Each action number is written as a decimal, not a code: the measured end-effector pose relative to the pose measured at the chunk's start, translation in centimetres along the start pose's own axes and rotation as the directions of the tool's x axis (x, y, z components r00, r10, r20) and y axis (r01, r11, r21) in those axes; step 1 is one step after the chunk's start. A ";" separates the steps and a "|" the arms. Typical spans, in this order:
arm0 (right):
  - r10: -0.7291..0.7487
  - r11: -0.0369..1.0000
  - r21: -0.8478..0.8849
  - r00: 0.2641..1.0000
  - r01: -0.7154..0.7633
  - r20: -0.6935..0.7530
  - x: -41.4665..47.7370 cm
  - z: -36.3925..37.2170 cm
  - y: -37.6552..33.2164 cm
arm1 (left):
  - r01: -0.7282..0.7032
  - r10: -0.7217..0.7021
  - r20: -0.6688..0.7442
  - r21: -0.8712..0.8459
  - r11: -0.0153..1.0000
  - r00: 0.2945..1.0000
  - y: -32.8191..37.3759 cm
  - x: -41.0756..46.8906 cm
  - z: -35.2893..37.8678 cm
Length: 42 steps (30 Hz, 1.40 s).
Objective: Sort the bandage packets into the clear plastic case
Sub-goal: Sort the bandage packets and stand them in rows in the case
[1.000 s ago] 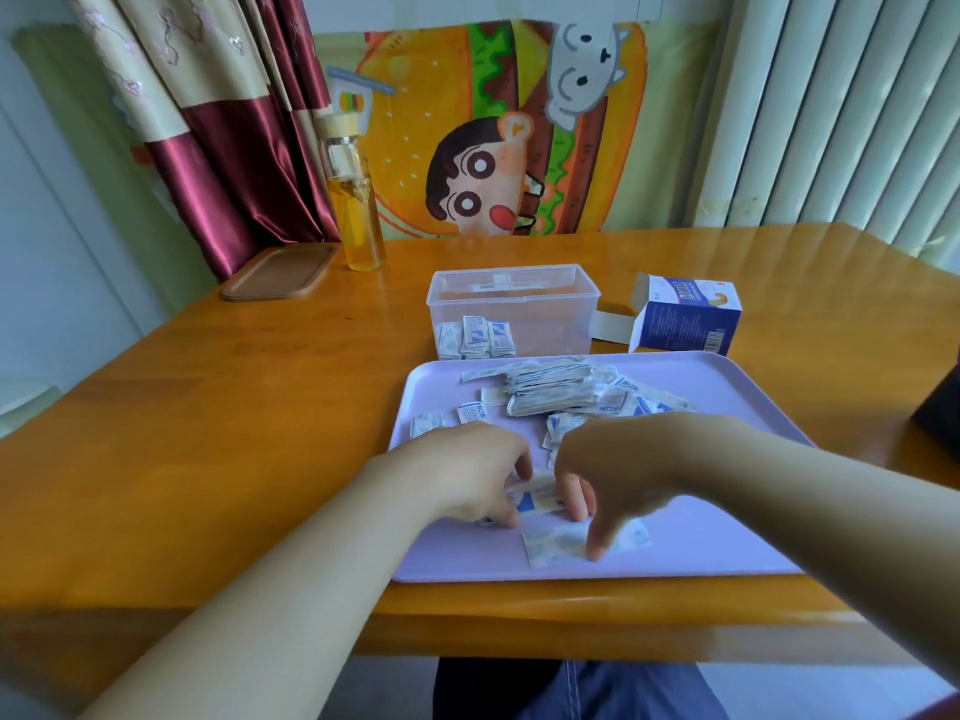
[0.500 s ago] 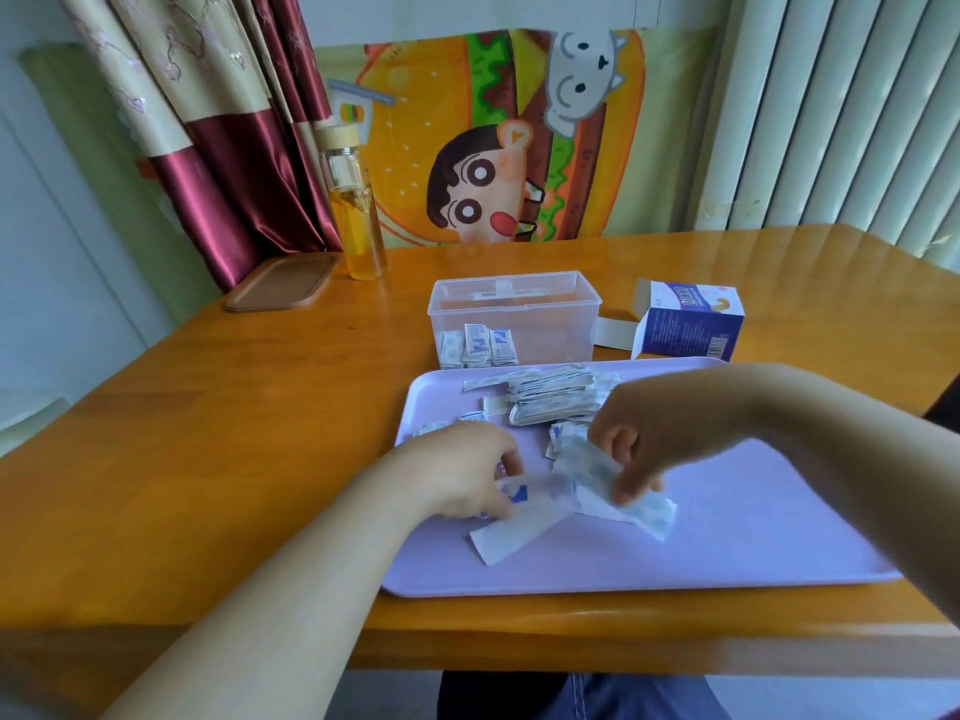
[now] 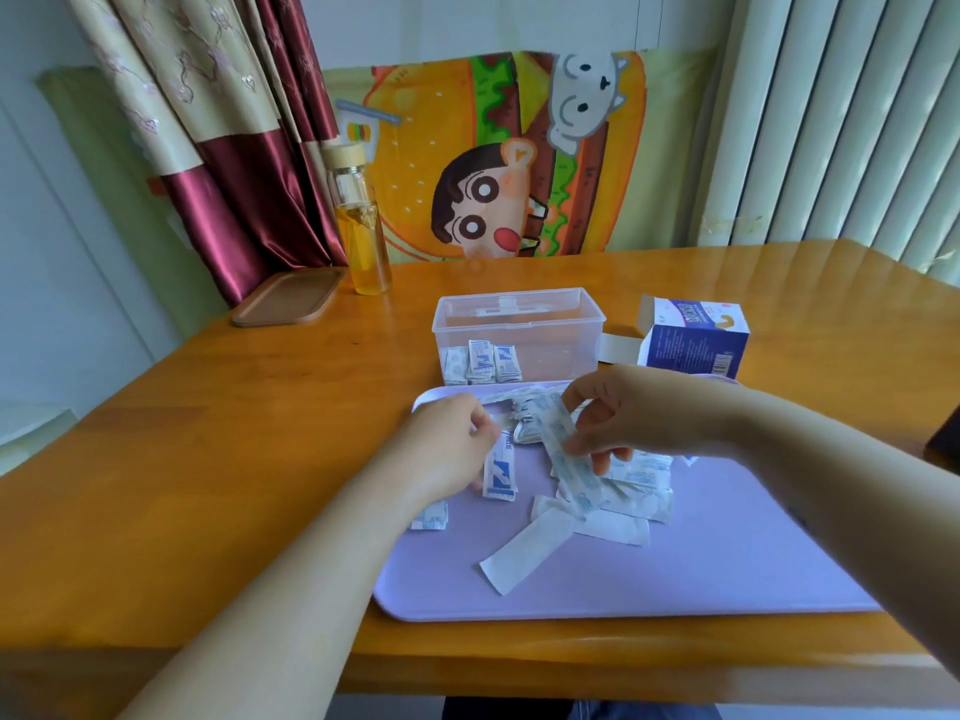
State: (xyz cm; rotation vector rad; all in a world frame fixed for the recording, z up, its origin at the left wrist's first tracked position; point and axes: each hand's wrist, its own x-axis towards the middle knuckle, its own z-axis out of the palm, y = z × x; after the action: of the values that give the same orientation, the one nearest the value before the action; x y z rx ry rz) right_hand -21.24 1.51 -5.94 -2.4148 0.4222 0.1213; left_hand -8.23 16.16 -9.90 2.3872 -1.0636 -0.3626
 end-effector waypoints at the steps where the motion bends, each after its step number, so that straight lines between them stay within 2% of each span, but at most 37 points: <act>1: 0.009 0.997 0.073 1.000 -0.009 -0.005 0.3 0.3 -0.3 | -0.008 0.008 -0.021 -0.034 0.999 1.000 0.0 -0.2 -0.7; 4: 0.013 0.925 0.380 1.000 -0.014 0.005 1.3 2.1 -1.6 | -0.026 0.017 -0.049 -0.188 0.982 0.999 0.0 -0.6 -2.2; 6: -0.016 0.899 0.437 1.000 0.021 -0.014 2.1 3.5 -2.5 | -0.017 0.008 -0.031 -0.303 0.953 0.999 -0.2 -0.8 -2.2; 8: -0.058 0.938 0.338 0.997 0.074 -0.059 2.7 4.3 -3.3 | -0.024 0.005 -0.056 -0.342 0.940 0.998 -1.1 -0.8 -1.9; 10: -0.110 0.985 0.125 0.991 0.119 -0.077 2.6 4.4 -3.4 | -0.021 -0.010 -0.095 -0.318 0.948 0.995 -2.5 -0.6 -1.9; 11: -0.137 0.991 -0.008 0.990 0.137 -0.034 2.3 4.4 -3.2 | -0.008 -0.023 -0.101 -0.294 0.956 0.995 -3.2 -0.6 -1.9; 13: -0.157 0.943 -0.268 0.973 0.199 0.170 1.7 4.4 -2.8 | 0.021 -0.042 -0.088 -0.223 0.975 0.995 -4.3 -0.6 -2.0; 15: -0.103 0.879 -0.412 0.939 0.241 0.329 1.4 4.9 -2.6 | 0.033 -0.045 -0.081 -0.144 0.989 0.996 -4.8 -0.6 -1.6; 18: -0.060 0.851 -0.465 0.924 0.245 0.377 1.5 5.2 -3.1 | 0.038 -0.043 -0.108 -0.045 0.998 0.993 -4.7 -0.5 -0.8; 23: -0.032 0.849 -0.484 0.935 0.212 0.354 1.6 5.2 -3.0 | 0.068 -0.048 -0.172 0.112 0.991 0.984 -4.7 -0.8 -0.8; 36: -0.065 0.848 -0.471 0.929 0.244 0.363 1.6 5.1 -2.8 | -0.044 0.048 -0.193 0.028 0.999 0.980 -3.9 -2.1 -1.6; 38: -0.156 0.871 -0.405 0.939 0.277 0.307 1.3 4.6 -3.0 | -0.090 0.086 -0.185 -0.012 0.996 0.979 -3.4 -2.5 -1.6; 39: -0.236 0.888 -0.346 0.947 0.301 0.219 1.0 4.1 -3.2 | -0.112 0.102 -0.161 -0.059 0.992 0.982 -3.1 -2.8 -1.6; 40: -0.335 0.895 -0.283 0.938 0.346 0.087 0.8 3.6 -3.3 | -0.128 0.112 -0.116 -0.142 0.982 0.987 -2.7 -3.1 -1.5; 42: -0.499 0.864 -0.188 0.845 0.467 -0.192 0.5 2.9 -3.5 | -0.088 0.101 0.009 -0.423 0.902 0.995 -1.9 -3.7 -1.3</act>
State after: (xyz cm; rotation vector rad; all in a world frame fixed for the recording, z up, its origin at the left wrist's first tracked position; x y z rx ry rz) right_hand -19.51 5.76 -6.16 -2.5999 -0.1132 -0.3771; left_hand -8.94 20.51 -9.67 1.9431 -0.9928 -0.5376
